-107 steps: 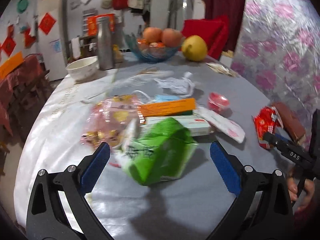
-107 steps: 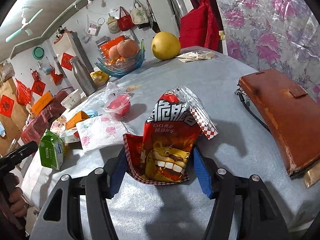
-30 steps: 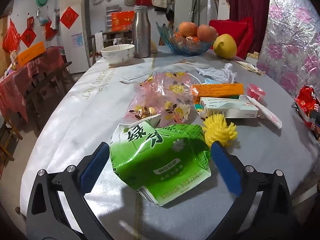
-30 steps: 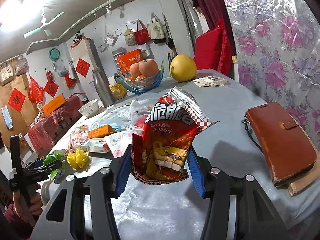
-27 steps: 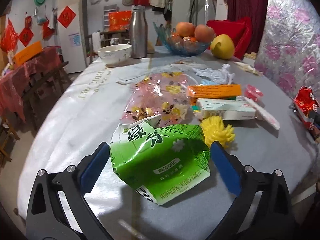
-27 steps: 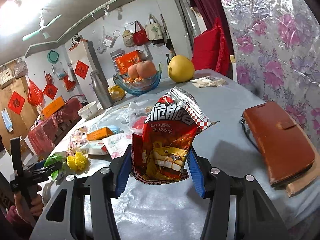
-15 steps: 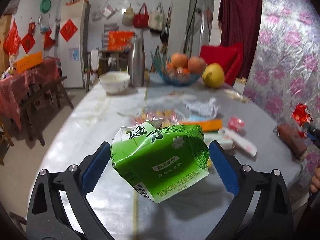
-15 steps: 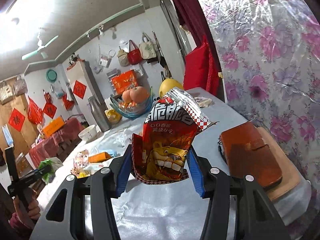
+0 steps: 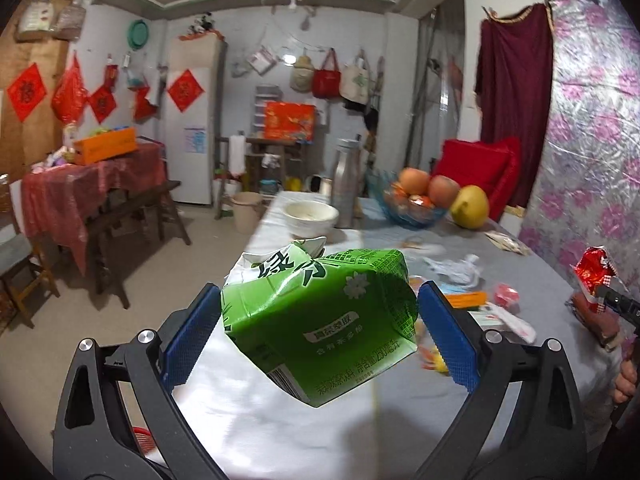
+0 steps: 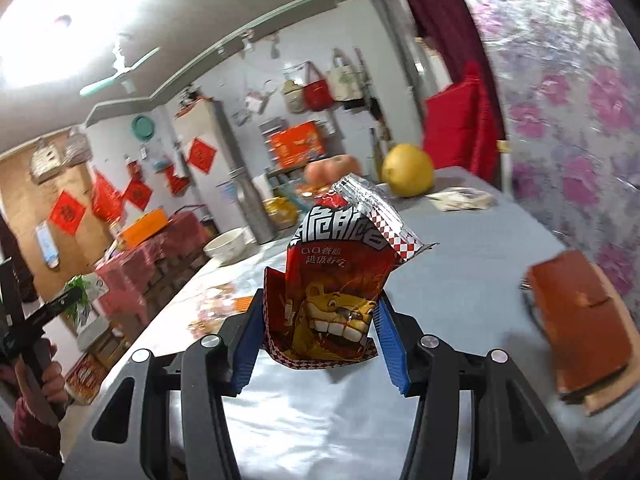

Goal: Collect trash
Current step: 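Carry the green carton to the wastebasket and release it while the right tool carries the snack bag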

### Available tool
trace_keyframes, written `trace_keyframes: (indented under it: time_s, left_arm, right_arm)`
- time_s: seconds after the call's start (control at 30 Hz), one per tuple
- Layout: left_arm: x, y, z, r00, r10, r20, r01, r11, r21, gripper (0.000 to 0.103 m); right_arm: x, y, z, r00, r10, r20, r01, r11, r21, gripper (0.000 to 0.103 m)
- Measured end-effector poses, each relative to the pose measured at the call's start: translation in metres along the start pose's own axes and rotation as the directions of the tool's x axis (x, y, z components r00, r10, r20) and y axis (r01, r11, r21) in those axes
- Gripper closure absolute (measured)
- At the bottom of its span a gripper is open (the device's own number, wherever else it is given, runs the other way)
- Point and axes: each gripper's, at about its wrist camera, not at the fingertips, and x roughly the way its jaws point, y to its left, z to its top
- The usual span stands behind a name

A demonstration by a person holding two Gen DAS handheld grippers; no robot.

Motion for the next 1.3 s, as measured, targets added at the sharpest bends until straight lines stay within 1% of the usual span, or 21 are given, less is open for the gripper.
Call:
trace_keyframes:
  time_s: [0.1, 0.2, 0.27, 0.33, 0.37, 0.4, 0.47, 0.5, 0.6, 0.67, 0.7, 0.73, 0.8, 0.87, 0.9, 1.0, 1.03, 1.07, 1.1, 1.23, 1.3]
  left_arm:
    - [-0.01, 0.025, -0.001, 0.999, 0.035, 0.004, -0.035, 0.999, -0.011, 0.009]
    - [-0.02, 0.056, -0.005, 0.995, 0.096, -0.004, -0.096, 0.995, -0.021, 0.009]
    - [-0.028, 0.081, -0.013, 0.988, 0.153, -0.019, -0.153, 0.988, -0.021, 0.009]
    - [-0.035, 0.105, -0.024, 0.978, 0.206, -0.041, -0.207, 0.978, -0.018, 0.009]
    - [-0.039, 0.118, -0.032, 0.971, 0.23, -0.057, -0.232, 0.973, -0.018, 0.009]
    - [-0.042, 0.135, -0.042, 0.962, 0.26, -0.085, -0.263, 0.964, -0.023, 0.009]
    - [-0.046, 0.161, -0.059, 0.947, 0.295, -0.128, -0.302, 0.952, -0.038, 0.009]
    - [-0.048, 0.178, -0.072, 0.935, 0.317, -0.158, -0.328, 0.943, -0.053, 0.009]
    - [-0.048, 0.217, -0.1, 0.913, 0.341, -0.224, -0.368, 0.925, -0.095, 0.009]
    - [-0.041, 0.241, -0.122, 0.893, 0.346, -0.288, -0.391, 0.913, -0.117, 0.009]
    - [-0.037, 0.253, -0.135, 0.884, 0.344, -0.316, -0.4, 0.907, -0.131, 0.008]
    - [-0.034, 0.26, -0.143, 0.88, 0.34, -0.331, -0.403, 0.904, -0.142, 0.008]
    - [-0.027, 0.271, -0.161, 0.872, 0.326, -0.364, -0.403, 0.901, -0.16, 0.008]
    - [-0.016, 0.282, -0.184, 0.853, 0.31, -0.42, -0.409, 0.897, -0.167, 0.008]
    - [-0.012, 0.288, -0.199, 0.838, 0.306, -0.452, -0.416, 0.894, -0.166, 0.007]
    - [-0.001, 0.296, -0.218, 0.811, 0.296, -0.505, -0.426, 0.89, -0.163, 0.007]
    - [0.001, 0.299, -0.224, 0.797, 0.302, -0.524, -0.438, 0.885, -0.157, 0.007]
    - [0.002, 0.3, -0.225, 0.79, 0.307, -0.53, -0.445, 0.882, -0.152, 0.007]
    - [0.002, 0.302, -0.224, 0.79, 0.312, -0.528, -0.447, 0.882, -0.148, 0.007]
    - [-0.008, 0.298, -0.216, 0.797, 0.357, -0.487, -0.459, 0.882, -0.104, 0.007]
    - [-0.007, 0.297, -0.209, 0.793, 0.38, -0.477, -0.471, 0.878, -0.084, 0.007]
  right_arm:
    - [0.009, 0.023, 0.003, 0.999, 0.038, -0.024, -0.039, 0.999, -0.028, 0.051]
    - [0.021, 0.051, 0.004, 0.996, 0.074, -0.056, -0.077, 0.995, -0.055, 0.051]
    - [0.03, 0.072, 0.006, 0.99, 0.108, -0.086, -0.114, 0.991, -0.073, 0.051]
    - [0.04, 0.1, 0.005, 0.98, 0.155, -0.123, -0.168, 0.981, -0.099, 0.051]
    - [0.044, 0.112, 0.004, 0.976, 0.171, -0.138, -0.187, 0.976, -0.109, 0.051]
    - [0.05, 0.129, 0.003, 0.967, 0.196, -0.164, -0.217, 0.968, -0.126, 0.051]
    - [0.06, 0.16, 0.0, 0.949, 0.237, -0.21, -0.271, 0.95, -0.154, 0.051]
    - [0.065, 0.178, -0.003, 0.937, 0.258, -0.237, -0.302, 0.938, -0.172, 0.051]
    - [0.075, 0.23, -0.014, 0.908, 0.3, -0.294, -0.371, 0.901, -0.227, 0.051]
    - [0.077, 0.256, -0.022, 0.892, 0.316, -0.323, -0.401, 0.883, -0.244, 0.051]
    - [0.08, 0.27, -0.027, 0.88, 0.325, -0.346, -0.421, 0.871, -0.252, 0.051]
    - [0.082, 0.283, -0.033, 0.869, 0.33, -0.369, -0.437, 0.861, -0.261, 0.051]
    - [0.087, 0.307, -0.042, 0.855, 0.327, -0.403, -0.455, 0.846, -0.277, 0.051]
    - [0.093, 0.329, -0.05, 0.84, 0.32, -0.439, -0.47, 0.833, -0.293, 0.051]
    - [0.095, 0.335, -0.054, 0.834, 0.318, -0.451, -0.476, 0.828, -0.296, 0.051]
    - [0.101, 0.356, -0.065, 0.812, 0.315, -0.491, -0.499, 0.811, -0.305, 0.051]
    - [0.101, 0.362, -0.068, 0.805, 0.316, -0.503, -0.508, 0.805, -0.307, 0.051]
    - [0.102, 0.369, -0.071, 0.797, 0.316, -0.514, -0.516, 0.798, -0.311, 0.051]
    - [0.103, 0.373, -0.072, 0.791, 0.316, -0.524, -0.524, 0.792, -0.314, 0.051]
    - [0.111, 0.394, -0.077, 0.767, 0.315, -0.559, -0.553, 0.765, -0.328, 0.051]
    - [0.11, 0.407, -0.083, 0.751, 0.317, -0.579, -0.573, 0.748, -0.334, 0.051]
